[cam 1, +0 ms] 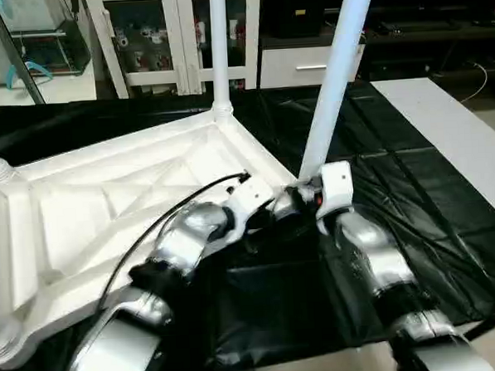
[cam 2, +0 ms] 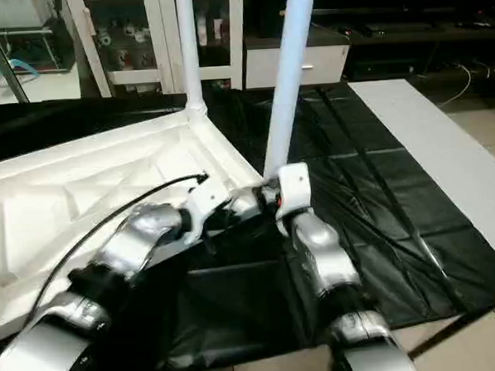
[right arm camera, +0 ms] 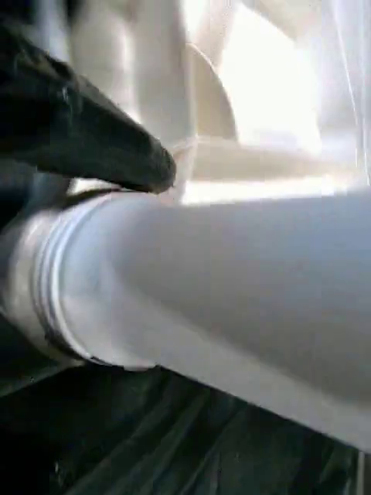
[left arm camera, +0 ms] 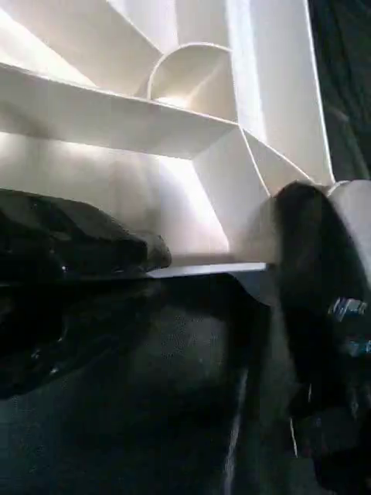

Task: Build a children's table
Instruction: Rotate leg to tighten

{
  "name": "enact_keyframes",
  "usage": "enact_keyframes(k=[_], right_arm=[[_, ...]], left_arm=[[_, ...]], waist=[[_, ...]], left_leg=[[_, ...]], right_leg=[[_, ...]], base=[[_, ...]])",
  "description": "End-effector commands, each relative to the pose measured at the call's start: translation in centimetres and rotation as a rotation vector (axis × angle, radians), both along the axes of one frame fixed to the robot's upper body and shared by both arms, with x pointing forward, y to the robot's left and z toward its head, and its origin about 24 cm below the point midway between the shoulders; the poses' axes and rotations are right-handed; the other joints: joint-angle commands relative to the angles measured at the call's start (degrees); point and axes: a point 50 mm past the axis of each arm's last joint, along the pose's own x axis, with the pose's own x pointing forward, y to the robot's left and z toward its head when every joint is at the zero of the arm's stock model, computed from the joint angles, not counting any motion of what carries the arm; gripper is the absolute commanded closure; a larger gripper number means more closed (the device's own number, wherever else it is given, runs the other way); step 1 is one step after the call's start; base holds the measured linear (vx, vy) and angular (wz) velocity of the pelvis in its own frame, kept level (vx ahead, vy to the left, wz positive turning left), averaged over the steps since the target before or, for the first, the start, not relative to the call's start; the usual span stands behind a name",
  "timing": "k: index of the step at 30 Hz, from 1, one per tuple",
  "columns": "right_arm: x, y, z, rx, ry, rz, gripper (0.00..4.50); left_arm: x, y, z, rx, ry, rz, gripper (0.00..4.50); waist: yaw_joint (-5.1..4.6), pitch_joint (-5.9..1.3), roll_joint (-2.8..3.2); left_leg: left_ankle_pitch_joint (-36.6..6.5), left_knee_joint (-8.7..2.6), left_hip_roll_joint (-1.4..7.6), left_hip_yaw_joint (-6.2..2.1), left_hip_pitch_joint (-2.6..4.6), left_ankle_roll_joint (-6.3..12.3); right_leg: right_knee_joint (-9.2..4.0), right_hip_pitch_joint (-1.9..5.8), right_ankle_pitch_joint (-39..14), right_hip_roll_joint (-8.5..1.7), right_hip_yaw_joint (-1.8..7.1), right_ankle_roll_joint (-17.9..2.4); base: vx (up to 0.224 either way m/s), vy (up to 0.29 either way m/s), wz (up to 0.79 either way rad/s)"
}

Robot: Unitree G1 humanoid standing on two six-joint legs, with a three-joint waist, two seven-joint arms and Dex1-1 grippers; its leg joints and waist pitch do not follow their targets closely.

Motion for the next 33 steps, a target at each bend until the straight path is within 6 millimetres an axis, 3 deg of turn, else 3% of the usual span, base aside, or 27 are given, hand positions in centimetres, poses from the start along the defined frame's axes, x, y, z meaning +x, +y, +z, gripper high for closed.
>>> enact_keyframes(k=[1, 4, 5, 8, 9, 12, 16, 25, 33], right_arm=[[-0.3, 1.7, 1.1, 0.011, -0.044, 0.155, 0.89], [-1.1, 0.8, 1.4, 0.003, -0.044, 0.275, 0.56], [-2.1, -0.1, 1.5, -0.047, -0.039, 0.392, 0.56], [-4.1, -2.2, 1.6, -0.118, -0.003, 0.586, 0.44], [-4.6, -2.6, 1.7, -0.117, 0.007, 0.625, 0.44], [-5.8, -3.9, 2.1, -0.101, 0.032, 0.715, 0.44], [-6.4, -5.2, 2.2, -0.096, 0.063, 0.758, 0.44], [-7.1, -5.6, 2.4, -0.093, 0.089, 0.819, 0.44], [-7.3, -5.6, 2.2, -0.077, 0.121, 0.844, 1.15]], left_arm=[[-1.6, -0.4, -1.6, 0.018, 0.066, -0.130, 4.50], [-2.4, 0.4, -1.6, 0.022, 0.099, -0.223, 4.50], [-3.1, 1.1, -1.4, 0.028, 0.124, -0.327, 4.50], [-4.4, 2.5, -0.9, 0.035, 0.194, -0.466, 4.50], [-4.6, 2.7, -0.8, 0.038, 0.211, -0.485, 4.50], [-5.0, 3.5, -0.4, 0.055, 0.241, -0.533, 4.50], [-5.4, 4.1, -0.1, 0.060, 0.280, -0.571, 4.50], [-6.0, 4.3, 0.1, 0.049, 0.300, -0.597, 4.50], [-6.0, 4.3, 0.2, 0.048, 0.295, -0.582, 4.50]], waist=[[0.28, -2.98, -0.11], [0.46, -2.83, -0.06], [0.52, -2.83, 0.00], [0.87, -2.97, 0.24], [0.96, -2.77, 0.27], [1.70, -2.56, 0.13], [1.81, -2.54, 0.15], [1.89, -2.72, -0.01], [1.93, -2.81, -0.09]], left_leg=[[-8.74, -4.23, 2.84, -1.36, 0.00, 3.80], [-9.74, -4.29, 2.99, -1.34, 0.02, 3.85], [-9.94, -4.35, 3.05, -1.40, 0.15, 3.71], [-8.34, -4.22, 3.37, -1.33, 0.26, 4.37], [-8.27, -4.15, 3.25, -1.05, 0.44, 4.88], [-10.35, -4.36, 3.31, -1.12, 0.44, 4.48], [-12.10, -4.55, 3.42, -1.26, 0.50, 2.60], [-9.64, -4.26, 3.21, -1.25, 0.30, 3.10], [-8.93, -4.14, 3.18, -1.27, 0.30, 3.31]], right_leg=[[-3.88, 2.73, -13.26, -4.26, 3.37, -11.89], [-3.84, 2.70, -13.76, -4.25, 3.50, -12.08], [-3.82, 2.73, -13.72, -4.16, 3.49, -12.13], [-2.85, 2.98, -8.38, -4.14, 3.70, -13.14], [-2.89, 2.44, -6.99, -3.97, 3.70, -14.30], [-3.33, 2.66, -10.89, -4.17, 3.70, -14.12], [-3.41, 2.49, -13.25, -4.18, 3.67, -13.40], [-3.24, 2.76, -11.27, -4.24, 3.61, -13.70], [-3.13, 2.81, -11.17, -4.20, 3.57, -13.65]], base=[[0.000, 0.000, 0.00], [0.000, 0.000, 0.00], [0.000, 0.000, 0.00], [0.000, 0.000, 0.00], [0.000, 0.000, 0.00], [0.000, 0.000, 0.00], [0.000, 0.000, 0.00], [0.000, 0.000, 0.00], [0.000, 0.000, 0.00]])
